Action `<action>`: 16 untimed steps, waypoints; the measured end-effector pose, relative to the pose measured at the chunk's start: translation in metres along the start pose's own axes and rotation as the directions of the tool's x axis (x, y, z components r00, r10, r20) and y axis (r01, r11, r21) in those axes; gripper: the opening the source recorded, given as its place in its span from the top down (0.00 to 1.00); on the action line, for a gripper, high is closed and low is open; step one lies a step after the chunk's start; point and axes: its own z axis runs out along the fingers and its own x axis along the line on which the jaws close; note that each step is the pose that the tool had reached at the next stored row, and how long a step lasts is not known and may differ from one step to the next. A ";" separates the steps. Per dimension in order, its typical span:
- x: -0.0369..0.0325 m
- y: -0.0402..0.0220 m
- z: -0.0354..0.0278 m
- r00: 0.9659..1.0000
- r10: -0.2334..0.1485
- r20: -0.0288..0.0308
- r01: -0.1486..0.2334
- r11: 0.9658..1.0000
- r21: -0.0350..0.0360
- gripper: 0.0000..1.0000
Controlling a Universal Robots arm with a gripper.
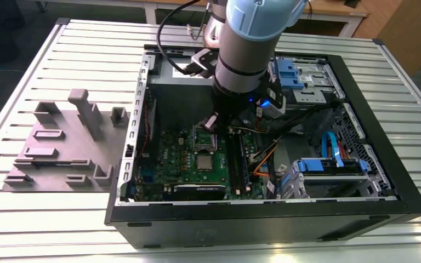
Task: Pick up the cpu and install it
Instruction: 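Close the cpu cover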
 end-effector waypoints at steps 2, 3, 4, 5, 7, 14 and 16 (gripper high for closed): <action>0.0000 -0.0001 0.0013 1.000 0.000 0.000 0.000 1.000 0.000 0.90; 0.0001 -0.0001 0.0017 1.000 0.000 0.000 0.000 1.000 0.000 0.90; 0.0001 -0.0001 0.0017 1.000 0.000 0.000 0.000 1.000 0.000 0.90; 0.0001 -0.0001 0.0017 1.000 0.000 0.000 0.000 1.000 0.000 0.90; 0.0000 -0.0001 0.0018 1.000 0.000 0.000 0.000 1.000 0.000 0.90; 0.0047 0.0046 0.0020 1.000 -0.001 0.010 0.001 1.000 0.006 0.90; 0.0049 0.0047 0.0013 1.000 -0.001 0.014 0.001 1.000 0.004 0.90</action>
